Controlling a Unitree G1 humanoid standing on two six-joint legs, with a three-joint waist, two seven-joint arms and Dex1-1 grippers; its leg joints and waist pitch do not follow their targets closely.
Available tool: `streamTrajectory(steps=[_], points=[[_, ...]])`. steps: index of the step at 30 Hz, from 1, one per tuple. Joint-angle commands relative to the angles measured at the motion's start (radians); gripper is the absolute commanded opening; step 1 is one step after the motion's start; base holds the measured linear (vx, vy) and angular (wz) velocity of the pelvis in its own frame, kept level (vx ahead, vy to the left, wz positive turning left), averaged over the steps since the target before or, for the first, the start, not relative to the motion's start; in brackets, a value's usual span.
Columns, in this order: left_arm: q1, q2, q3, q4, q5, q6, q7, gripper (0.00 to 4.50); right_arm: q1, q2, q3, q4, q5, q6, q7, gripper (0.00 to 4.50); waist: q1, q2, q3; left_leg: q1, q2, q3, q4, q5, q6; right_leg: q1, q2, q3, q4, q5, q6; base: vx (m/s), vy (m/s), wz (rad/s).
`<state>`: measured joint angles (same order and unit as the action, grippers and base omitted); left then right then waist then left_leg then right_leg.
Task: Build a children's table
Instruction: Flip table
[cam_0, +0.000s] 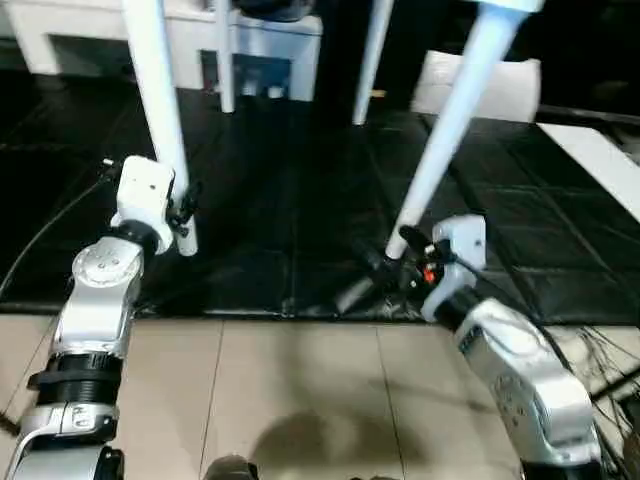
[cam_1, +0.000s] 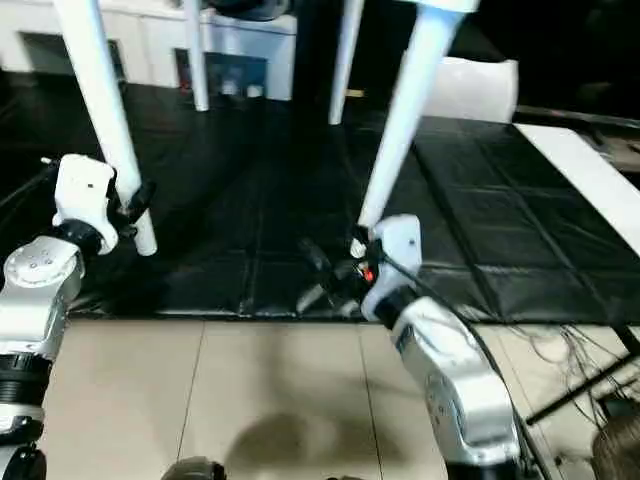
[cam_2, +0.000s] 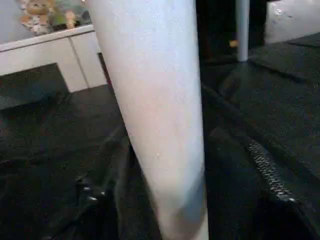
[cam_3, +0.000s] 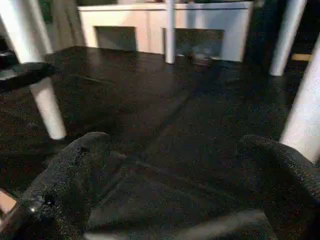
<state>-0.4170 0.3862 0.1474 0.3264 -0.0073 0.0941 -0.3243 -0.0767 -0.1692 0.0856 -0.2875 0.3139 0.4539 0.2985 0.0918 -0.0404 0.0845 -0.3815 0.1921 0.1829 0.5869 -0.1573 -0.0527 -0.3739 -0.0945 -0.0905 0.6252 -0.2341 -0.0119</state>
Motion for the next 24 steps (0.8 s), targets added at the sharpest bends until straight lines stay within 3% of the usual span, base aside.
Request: streamTrajectory(steps=[1,2,3,4,5,6,7,8,9,10,11,12,13,14,15,16,17,19,20,21,22,24], points=[[0.042,-0.007,0.007,-0.043,-0.03,-0.015,-0.022,3.04,0.021,-0.005,-0.007,-0.019,-0.02,0.008,-0.019,4.5,0.042,0.015,-0.06,-0.015,0.051,0.035,-0.206,-0.81,-0.135,0.039,0.004,0.056,0.06,-0.443,-0.042,-0.014,-0.084,0.21],[0.116,-0.03,0.045,-0.128,-0.076,-0.003,-0.015,3.13,0.063,0.005,-0.006,-0.039,-0.014,0.009,-0.027,4.5,0.035,-0.004,-0.05,0.079,0.017,0.033,-0.081,-0.732,-0.149,-0.08,-0.037,0.069,-0.098,-0.721,-0.015,-0.014,-0.084,0.21],[0.116,-0.03,0.045,-0.128,-0.076,-0.003,-0.015,3.13,0.063,0.005,-0.006,-0.039,-0.014,0.009,-0.027,4.5,0.0,-0.025,-0.033,0.133,-0.054,-0.057,0.164,-0.325,-0.046,-0.15,-0.145,0.113,-0.242,-1.049,-0.024,0.192,-0.053,-0.09],[0.175,-0.058,0.067,-0.205,-0.102,0.02,0.005,3.35,0.085,0.006,-0.002,-0.045,-0.012,0.012,-0.034,4.5,0.023,-0.012,-0.049,0.022,-0.042,-0.103,0.117,-0.149,-0.029,0.019,-0.177,0.122,-0.176,-0.926,-0.022,0.159,0.05,-0.28],[0.196,-0.069,0.074,-0.232,-0.112,0.03,0.014,3.42,0.093,0.006,0.0,-0.046,-0.012,0.01,-0.035,4.5,0.014,0.027,-0.045,0.086,0.0,-0.109,0.04,-0.355,-0.064,-0.008,-0.13,0.047,-0.16,-0.757,-0.031,0.159,0.05,-0.28],[0.243,-0.095,0.082,-0.29,-0.13,0.061,0.03,3.42,0.109,0.006,0.004,-0.045,-0.012,0.01,-0.036,4.5,-0.003,0.036,-0.017,0.087,0.007,-0.105,-0.012,-0.588,-0.08,-0.035,-0.042,-0.009,-0.146,-0.688,0.003,-0.083,0.033,0.04],[0.287,-0.119,0.084,-0.339,-0.137,0.09,0.049,3.46,0.122,0.005,0.008,-0.041,-0.013,0.009,-0.036,4.5,-0.016,0.074,-0.04,0.108,0.039,-0.123,-0.064,-0.833,-0.085,-0.017,0.002,-0.053,-0.123,-0.508,0.002,-0.182,0.02,0.04],[0.302,-0.129,0.084,-0.354,-0.141,0.098,0.055,3.55,0.126,0.005,0.009,-0.038,-0.015,0.009,-0.038,4.5,0.04,0.086,-0.038,-0.048,0.053,-0.077,-0.171,-1.073,-0.058,0.095,0.019,-0.057,0.098,0.035,-0.041,-0.182,0.02,0.04],[0.334,-0.147,0.084,-0.384,-0.15,0.113,0.066,3.55,0.135,0.006,0.01,-0.032,-0.021,0.008,-0.041,4.5,0.057,0.096,-0.04,-0.045,0.05,-0.061,-0.189,-1.09,-0.057,0.088,0.028,-0.05,0.129,0.006,-0.034,-0.107,0.012,0.02],[0.423,-0.185,0.056,-0.443,-0.151,0.106,0.09,3.55,0.156,0.019,0.002,-0.003,-0.027,0.024,-0.058,4.5,0.055,0.066,-0.059,-0.012,0.04,-0.053,-0.159,-0.939,-0.063,0.095,0.005,0.028,0.116,-0.208,-0.015,0.004,-0.075,-0.06],[0.449,-0.194,0.043,-0.455,-0.146,0.098,0.093,3.55,0.162,0.022,0.0,0.009,-0.031,0.024,-0.063,4.5,0.043,0.016,-0.071,0.028,0.032,-0.065,-0.115,-0.79,-0.082,0.077,-0.039,0.073,0.058,-0.454,0.011,0.004,-0.075,-0.06],[0.486,-0.204,0.018,-0.466,-0.134,0.084,0.091,3.55,0.171,0.024,-0.002,0.03,-0.043,0.019,-0.072,4.5,0.032,-0.02,-0.035,0.08,-0.013,-0.081,0.094,-0.428,-0.057,-0.028,-0.175,0.087,-0.172,-1.054,0.014,0.007,-0.056,-0.2],[0.523,-0.223,-0.011,-0.445,-0.107,0.053,0.098,3.55,0.184,0.026,-0.004,0.077,-0.057,0.009,-0.082,4.5,0.033,-0.015,-0.044,0.057,-0.029,-0.099,0.115,-0.147,-0.021,-0.002,-0.178,0.12,-0.181,-1.085,-0.012,0.0,0.0,0.0],[0.533,-0.232,-0.02,-0.425,-0.095,0.038,0.104,3.55,0.19,0.027,-0.003,0.102,-0.062,0.004,-0.083,4.5,0.036,-0.01,-0.039,0.057,-0.026,-0.101,0.097,-0.149,-0.028,0.007,-0.166,0.105,-0.175,-1.044,-0.02,0.0,0.0,0.0],[0.539,-0.238,-0.029,-0.398,-0.077,0.024,0.107,3.55,0.196,0.024,0.004,0.136,-0.072,-0.022,-0.076,4.5,0.038,0.01,-0.037,0.093,-0.006,-0.099,0.033,-0.336,-0.06,-0.016,-0.11,0.068,-0.155,-0.916,-0.037,0.0,0.0,0.0],[0.542,-0.24,-0.035,-0.384,-0.067,0.016,0.107,3.55,0.199,0.022,0.01,0.156,-0.079,-0.039,-0.07,4.5,0.022,0.024,-0.038,0.069,0.019,-0.111,-0.036,-0.583,-0.101,0.002,-0.058,0.048,-0.114,-0.746,-0.029,-0.053,0.006,0.12],[0.548,-0.237,-0.05,-0.372,-0.04,0.015,0.111,3.55,0.204,0.022,0.018,0.186,-0.081,-0.067,-0.058,4.5,0.016,0.044,-0.058,0.048,0.038,-0.129,-0.071,-0.673,-0.121,0.041,-0.057,0.051,-0.089,-0.523,-0.048,-0.053,0.006,0.12],[0.55,-0.235,-0.059,-0.369,-0.035,0.022,0.108,3.55,0.205,0.022,0.023,0.198,-0.082,-0.076,-0.05,4.5,0.008,0.043,-0.064,0.029,0.041,-0.127,-0.088,-0.629,-0.11,0.067,-0.059,0.048,-0.083,-0.355,-0.061,-0.009,0.028,-0.08],[0.555,-0.235,-0.065,-0.377,-0.033,0.031,0.11,3.55,0.205,0.023,0.025,0.203,-0.083,-0.081,-0.046,4.5,0.003,0.041,-0.059,0.018,0.039,-0.121,-0.098,-0.549,-0.094,0.076,-0.064,0.045,-0.089,-0.291,-0.064,-0.018,0.055,-0.16],[0.564,-0.232,-0.075,-0.392,-0.031,0.051,0.114,3.55,0.202,0.02,0.039,0.213,-0.082,-0.086,-0.023,4.5,-0.003,0.044,-0.06,0.02,0.038,-0.116,-0.099,-0.527,-0.095,0.074,-0.069,0.042,-0.1,-0.328,-0.063,0.0,0.0,0.0],[0.571,-0.235,-0.076,-0.403,-0.036,0.067,0.122,3.55,0.197,0.018,0.051,0.22,-0.075,-0.077,0.003,4.5,-0.013,0.035,-0.053,0.021,0.036,-0.111,-0.097,-0.542,-0.099,0.066,-0.075,0.045,-0.114,-0.405,-0.062,0.0,0.0,0.0],[0.572,-0.235,-0.075,-0.403,-0.033,0.075,0.125,3.55,0.193,0.019,0.054,0.224,-0.071,-0.069,0.013,4.5,-0.018,0.029,-0.052,0.022,0.034,-0.104,-0.09,-0.53,-0.095,0.059,-0.086,0.047,-0.129,-0.508,-0.054,0.0,0.0,0.0]])
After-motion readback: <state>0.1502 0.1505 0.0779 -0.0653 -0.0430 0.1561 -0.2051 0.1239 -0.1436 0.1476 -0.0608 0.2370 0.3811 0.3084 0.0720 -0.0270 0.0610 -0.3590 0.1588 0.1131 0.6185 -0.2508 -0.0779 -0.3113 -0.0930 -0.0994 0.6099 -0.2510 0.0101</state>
